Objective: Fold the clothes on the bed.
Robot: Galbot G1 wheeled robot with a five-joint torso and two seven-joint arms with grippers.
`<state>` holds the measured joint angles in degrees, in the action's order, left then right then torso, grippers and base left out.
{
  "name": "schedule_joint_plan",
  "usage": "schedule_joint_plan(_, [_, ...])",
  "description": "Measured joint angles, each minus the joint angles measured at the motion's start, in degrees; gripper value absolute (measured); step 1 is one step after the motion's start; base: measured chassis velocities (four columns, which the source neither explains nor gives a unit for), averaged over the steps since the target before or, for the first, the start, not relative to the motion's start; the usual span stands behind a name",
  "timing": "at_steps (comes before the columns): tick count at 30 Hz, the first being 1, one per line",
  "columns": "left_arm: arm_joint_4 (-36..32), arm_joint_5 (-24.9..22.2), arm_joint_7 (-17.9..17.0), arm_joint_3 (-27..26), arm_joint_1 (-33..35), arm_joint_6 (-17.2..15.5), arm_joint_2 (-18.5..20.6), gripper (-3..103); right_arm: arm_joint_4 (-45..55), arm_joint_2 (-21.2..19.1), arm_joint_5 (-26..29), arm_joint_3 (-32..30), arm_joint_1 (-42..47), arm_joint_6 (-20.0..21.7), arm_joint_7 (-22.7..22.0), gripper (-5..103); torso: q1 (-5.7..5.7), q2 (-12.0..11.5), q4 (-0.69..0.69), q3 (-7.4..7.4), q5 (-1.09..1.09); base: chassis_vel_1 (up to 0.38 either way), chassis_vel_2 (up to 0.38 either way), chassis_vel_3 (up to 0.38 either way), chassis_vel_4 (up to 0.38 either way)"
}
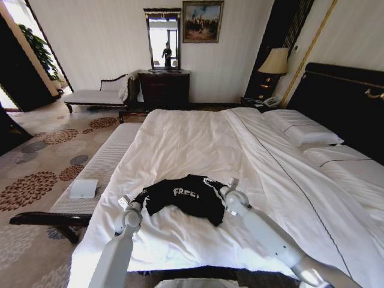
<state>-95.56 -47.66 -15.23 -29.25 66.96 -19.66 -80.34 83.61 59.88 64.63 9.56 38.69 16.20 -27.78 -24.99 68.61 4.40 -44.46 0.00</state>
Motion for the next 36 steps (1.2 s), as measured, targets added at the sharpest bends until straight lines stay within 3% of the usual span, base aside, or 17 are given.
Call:
schedule_joint_plan(3, [-0.02,0.31,-0.05,-0.02,0.09,-0.02,-0.25,1,-4.61,2.38,-4.17,3.45,-3.5,1.02,-1.44,100,0.0,0.0,0.01,0.0,-0.02,0.0,0.0,0.0,0.0])
schedule_joint_plan(8, [0.34,0.37,-0.06,-0.09,-0.16,-0.05,-0.24,1,-9.86,5.46,-6.15,6.27,-6.33,2.46,-2.66,100,0.0,0.0,0.0,0.01,-0.01,0.0,0.0,0.0,0.0])
schedule_joint_plan(16, [1.09,0.04,-0.06,-0.4,-0.91,-0.1,0.38,1,-14.71,6.85,-8.71,8.16,-7.79,6.07,-5.79,103,0.0,0.0,0.01,0.01,0.0,0.0,0.0,0.0,0.0])
schedule_joint_plan(22, [1.68,-0.28,0.15,-0.53,-1.24,-0.14,1.0,1,-14.53,5.85,-8.71,7.44,-7.3,7.24,-8.47,85,0.01,0.0,0.01,0.01,0.0,0.0,0.0,0.0,0.0])
schedule_joint_plan(31, [1.93,-1.08,0.22,-0.6,-1.64,-0.17,1.58,1,-13.48,4.54,-9.24,5.8,-6.69,7.54,-9.47,83,0.01,0.0,0.02,0.01,0.01,0.0,0.0,0.0,0.0])
schedule_joint_plan(33, [1.95,-1.23,0.24,-0.68,-1.67,-0.22,1.83,1,-13.33,4.81,-8.89,5.54,-6.7,7.39,-8.86,69,0.01,0.0,0.03,0.01,0.0,0.0,0.0,0.0,0.0])
schedule_joint_plan(35, [1.95,-1.31,0.24,-0.69,-1.67,-0.25,1.94,1,-13.23,5.05,-8.5,5.49,-6.72,7.32,-8.77,69,0.0,0.0,0.02,0.01,0.0,0.0,0.0,0.0,0.0])
schedule_joint_plan(36, [1.95,-1.36,0.26,-0.73,-1.67,-0.27,2.04,1,-13.1,5.28,-8.02,5.42,-6.76,7.23,-8.64,63,0.01,0.0,0.02,0.01,0.0,0.0,0.0,0.0,0.0])
